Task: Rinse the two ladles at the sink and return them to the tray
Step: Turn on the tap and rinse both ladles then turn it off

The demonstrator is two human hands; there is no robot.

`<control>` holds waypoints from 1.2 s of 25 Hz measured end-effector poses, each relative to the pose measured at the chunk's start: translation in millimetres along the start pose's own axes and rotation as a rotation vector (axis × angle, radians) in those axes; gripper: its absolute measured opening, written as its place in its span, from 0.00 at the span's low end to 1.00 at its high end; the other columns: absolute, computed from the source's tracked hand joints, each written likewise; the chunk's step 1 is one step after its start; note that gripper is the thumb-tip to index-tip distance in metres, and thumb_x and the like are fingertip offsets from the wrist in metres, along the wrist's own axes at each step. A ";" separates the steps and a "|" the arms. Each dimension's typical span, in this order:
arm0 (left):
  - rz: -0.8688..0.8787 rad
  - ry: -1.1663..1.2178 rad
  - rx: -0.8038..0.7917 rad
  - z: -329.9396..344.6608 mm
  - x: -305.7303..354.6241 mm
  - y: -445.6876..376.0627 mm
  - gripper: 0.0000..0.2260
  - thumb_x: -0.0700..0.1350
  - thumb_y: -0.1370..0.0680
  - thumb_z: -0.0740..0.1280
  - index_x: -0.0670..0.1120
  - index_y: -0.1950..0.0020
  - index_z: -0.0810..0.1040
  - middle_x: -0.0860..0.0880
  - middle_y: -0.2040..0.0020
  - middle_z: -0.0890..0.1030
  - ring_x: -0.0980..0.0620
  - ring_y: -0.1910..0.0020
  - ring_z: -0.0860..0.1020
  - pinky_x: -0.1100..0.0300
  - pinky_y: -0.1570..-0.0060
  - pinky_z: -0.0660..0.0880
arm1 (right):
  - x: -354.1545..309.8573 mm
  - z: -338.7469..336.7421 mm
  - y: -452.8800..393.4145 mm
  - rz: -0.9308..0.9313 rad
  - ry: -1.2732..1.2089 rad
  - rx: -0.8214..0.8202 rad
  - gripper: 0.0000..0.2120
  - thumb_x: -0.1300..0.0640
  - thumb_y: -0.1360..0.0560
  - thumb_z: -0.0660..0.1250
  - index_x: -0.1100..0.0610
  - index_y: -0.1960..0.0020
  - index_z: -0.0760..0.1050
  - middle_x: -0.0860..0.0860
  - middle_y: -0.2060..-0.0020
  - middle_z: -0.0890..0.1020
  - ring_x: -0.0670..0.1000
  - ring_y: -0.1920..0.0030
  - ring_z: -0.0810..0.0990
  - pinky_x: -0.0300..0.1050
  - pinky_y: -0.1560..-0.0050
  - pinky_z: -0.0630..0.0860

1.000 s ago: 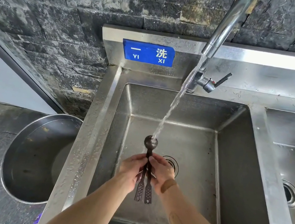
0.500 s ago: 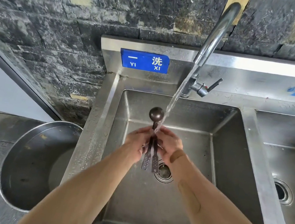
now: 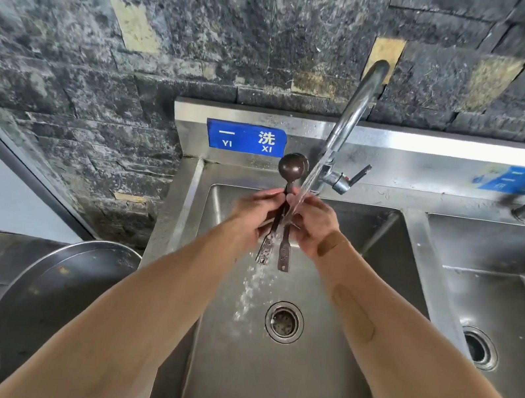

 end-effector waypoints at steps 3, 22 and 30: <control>-0.043 -0.023 -0.009 4.8 -23.3 11.6 0.06 0.40 0.25 0.72 0.48 0.52 0.86 0.51 0.64 0.87 0.52 0.64 0.83 0.57 0.61 0.80 | 10.5 -17.1 13.0 0.011 0.026 -0.024 0.07 0.68 0.24 0.66 0.60 0.49 0.80 0.58 0.59 0.84 0.56 0.60 0.83 0.51 0.55 0.82; -0.035 -0.439 0.049 91.7 -142.3 16.5 0.06 0.41 0.26 0.73 0.46 0.49 0.83 0.47 0.51 0.85 0.50 0.53 0.80 0.55 0.47 0.77 | 64.0 -197.4 35.6 0.216 0.109 0.268 0.11 0.63 0.27 0.72 0.57 0.45 0.80 0.59 0.53 0.86 0.53 0.56 0.84 0.52 0.44 0.78; 0.369 -0.853 0.269 168.3 -67.6 -45.0 0.14 0.50 0.25 0.71 0.48 0.42 0.81 0.47 0.46 0.83 0.51 0.48 0.80 0.62 0.50 0.74 | 2.3 -243.3 -5.1 0.173 0.108 0.256 0.08 0.63 0.28 0.72 0.54 0.51 0.81 0.55 0.57 0.85 0.52 0.58 0.84 0.53 0.42 0.78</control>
Point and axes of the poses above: each hand's wrist, its own y-axis away from the middle knuckle, its own z-axis out of the palm, x = y × z, the point moved 6 cm from there along -y, towards the middle knuckle
